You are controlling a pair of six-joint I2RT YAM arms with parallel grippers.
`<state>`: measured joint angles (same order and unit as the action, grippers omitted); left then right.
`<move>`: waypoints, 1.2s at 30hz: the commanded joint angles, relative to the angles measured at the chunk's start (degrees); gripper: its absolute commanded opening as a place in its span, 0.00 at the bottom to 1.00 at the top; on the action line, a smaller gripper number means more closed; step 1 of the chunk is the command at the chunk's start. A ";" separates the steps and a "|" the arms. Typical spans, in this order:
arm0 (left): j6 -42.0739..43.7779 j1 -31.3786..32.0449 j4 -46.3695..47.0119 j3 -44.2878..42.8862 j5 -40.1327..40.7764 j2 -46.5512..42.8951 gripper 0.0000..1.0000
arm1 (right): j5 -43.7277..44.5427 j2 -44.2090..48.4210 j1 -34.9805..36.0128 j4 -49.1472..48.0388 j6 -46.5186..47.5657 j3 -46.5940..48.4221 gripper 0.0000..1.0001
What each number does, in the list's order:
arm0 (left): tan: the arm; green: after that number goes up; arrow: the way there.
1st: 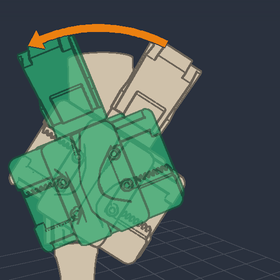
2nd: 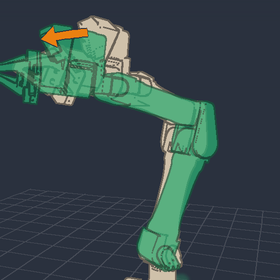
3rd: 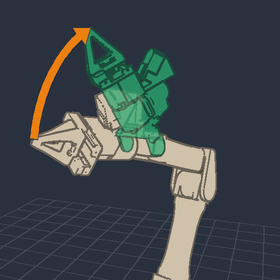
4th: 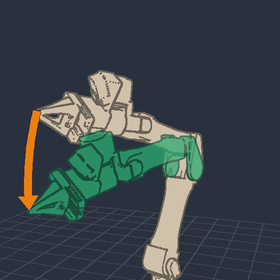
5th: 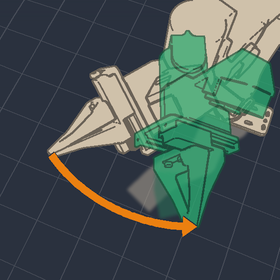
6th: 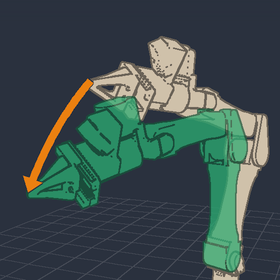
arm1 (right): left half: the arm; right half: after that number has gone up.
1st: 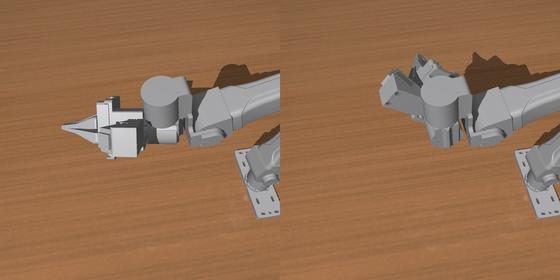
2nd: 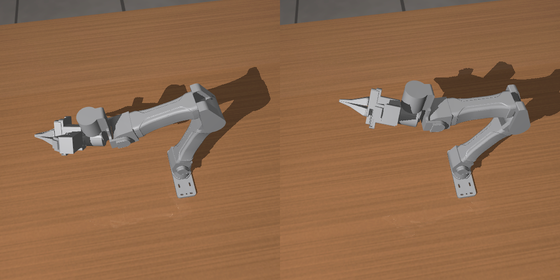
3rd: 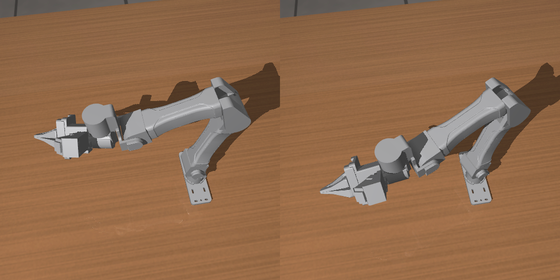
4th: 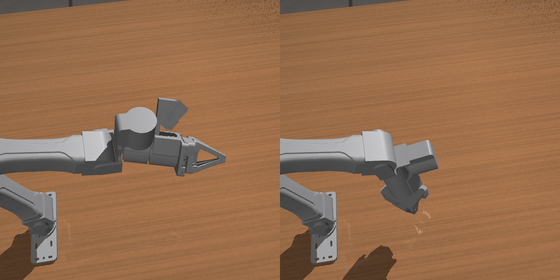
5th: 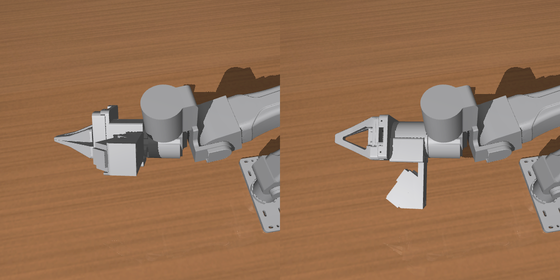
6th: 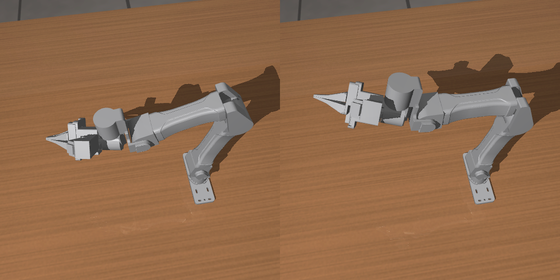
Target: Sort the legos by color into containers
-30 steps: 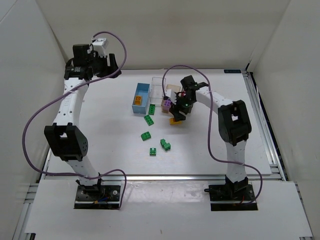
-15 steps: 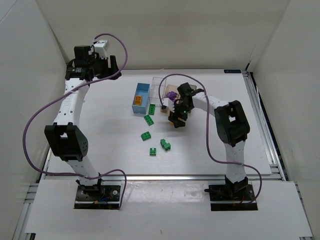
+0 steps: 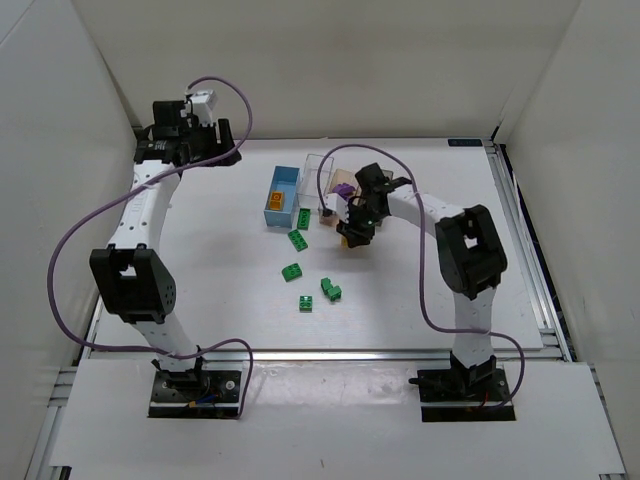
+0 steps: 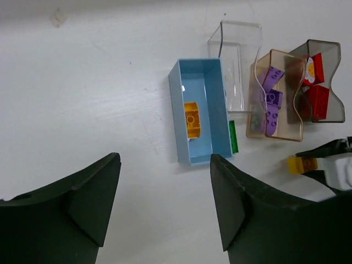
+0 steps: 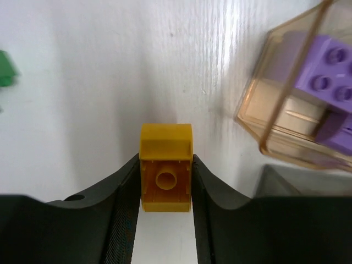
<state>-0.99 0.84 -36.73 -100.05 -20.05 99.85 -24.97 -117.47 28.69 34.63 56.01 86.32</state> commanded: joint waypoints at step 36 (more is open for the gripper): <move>-9.46 -17.10 -1.50 14.80 -11.50 -9.59 0.99 | 0.80 -24.82 9.02 -2.64 -42.38 54.74 0.18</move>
<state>-11.42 -16.34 -37.80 -85.76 -32.08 94.83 -24.56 -140.70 37.52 34.09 15.29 138.63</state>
